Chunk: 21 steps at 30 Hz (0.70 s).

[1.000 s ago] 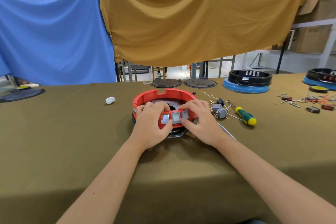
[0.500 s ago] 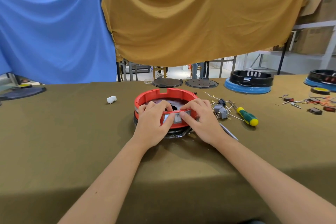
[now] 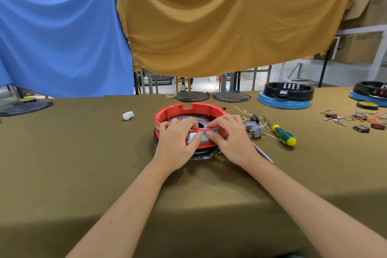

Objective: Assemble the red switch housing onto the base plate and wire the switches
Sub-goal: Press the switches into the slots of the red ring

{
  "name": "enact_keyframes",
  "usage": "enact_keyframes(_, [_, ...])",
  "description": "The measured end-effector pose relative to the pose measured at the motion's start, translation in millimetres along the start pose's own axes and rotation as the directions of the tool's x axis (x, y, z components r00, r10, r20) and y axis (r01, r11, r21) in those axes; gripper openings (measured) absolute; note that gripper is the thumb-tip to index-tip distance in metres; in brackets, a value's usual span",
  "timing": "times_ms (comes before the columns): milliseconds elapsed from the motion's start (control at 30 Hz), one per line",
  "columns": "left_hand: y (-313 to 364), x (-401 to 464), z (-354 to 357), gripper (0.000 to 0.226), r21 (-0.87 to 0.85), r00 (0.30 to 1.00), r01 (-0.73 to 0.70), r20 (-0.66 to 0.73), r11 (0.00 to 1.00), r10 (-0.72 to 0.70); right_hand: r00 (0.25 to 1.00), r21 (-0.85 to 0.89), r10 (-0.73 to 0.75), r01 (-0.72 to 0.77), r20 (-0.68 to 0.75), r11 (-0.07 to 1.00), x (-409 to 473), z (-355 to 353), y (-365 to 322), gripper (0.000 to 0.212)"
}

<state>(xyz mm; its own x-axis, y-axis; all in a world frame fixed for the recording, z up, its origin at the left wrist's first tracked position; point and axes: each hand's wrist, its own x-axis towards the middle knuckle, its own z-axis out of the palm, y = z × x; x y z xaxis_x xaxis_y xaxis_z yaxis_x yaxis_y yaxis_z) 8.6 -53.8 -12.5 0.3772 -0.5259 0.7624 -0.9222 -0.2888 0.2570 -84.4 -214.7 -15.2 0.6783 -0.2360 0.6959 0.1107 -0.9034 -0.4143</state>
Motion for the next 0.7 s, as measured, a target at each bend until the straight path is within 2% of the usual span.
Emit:
enact_keyframes(100, [-2.2,0.8,1.2,0.011,0.008,1.0,-0.01,0.006,1.0,0.01,1.0,-0.025,-0.013,0.013,-0.002,1.0,0.8,-0.4,2.2,0.022])
enact_keyframes(167, [-4.9,0.9,1.0,0.013,-0.022,1.0,-0.019,0.004,1.0,0.019,0.997,-0.027,0.01,-0.012,-0.072,1.0,1.2,-4.7,6.2,0.025])
enact_keyframes(233, [-7.6,1.3,0.3,0.015,-0.06,1.0,-0.004,-0.005,0.998,0.004,0.958,-0.045,0.153,-0.168,-0.244,0.985,4.5,-12.0,16.3,0.026])
enact_keyframes(300, [-9.0,0.7,0.3,0.017,-0.034,0.999,0.023,-0.031,0.999,-0.024,0.883,-0.128,0.328,-0.388,-0.337,0.913,6.0,-18.9,29.2,0.033])
enact_keyframes(400, [-8.9,0.0,1.1,0.016,0.061,0.997,0.067,-0.05,0.996,-0.064,0.802,-0.265,0.546,-0.596,-0.241,0.758,5.4,-23.0,42.3,0.049])
enact_keyframes(500, [-10.1,0.0,1.4,0.014,0.038,0.996,0.089,-0.021,0.995,-0.088,0.772,-0.346,0.621,-0.624,-0.134,0.701,6.5,-20.6,44.4,0.045])
enact_keyframes(600, [-9.2,0.5,0.6,0.013,0.06,0.995,0.091,-0.036,0.994,-0.089,0.779,-0.353,0.608,-0.618,-0.154,0.702,6.5,-19.6,44.7,0.038])
enact_keyframes(700, [-7.0,1.0,1.3,0.013,0.1,0.996,0.081,-0.047,0.992,-0.076,0.805,-0.24,0.551,-0.592,-0.217,0.77,5.8,-19.7,44.4,0.03])
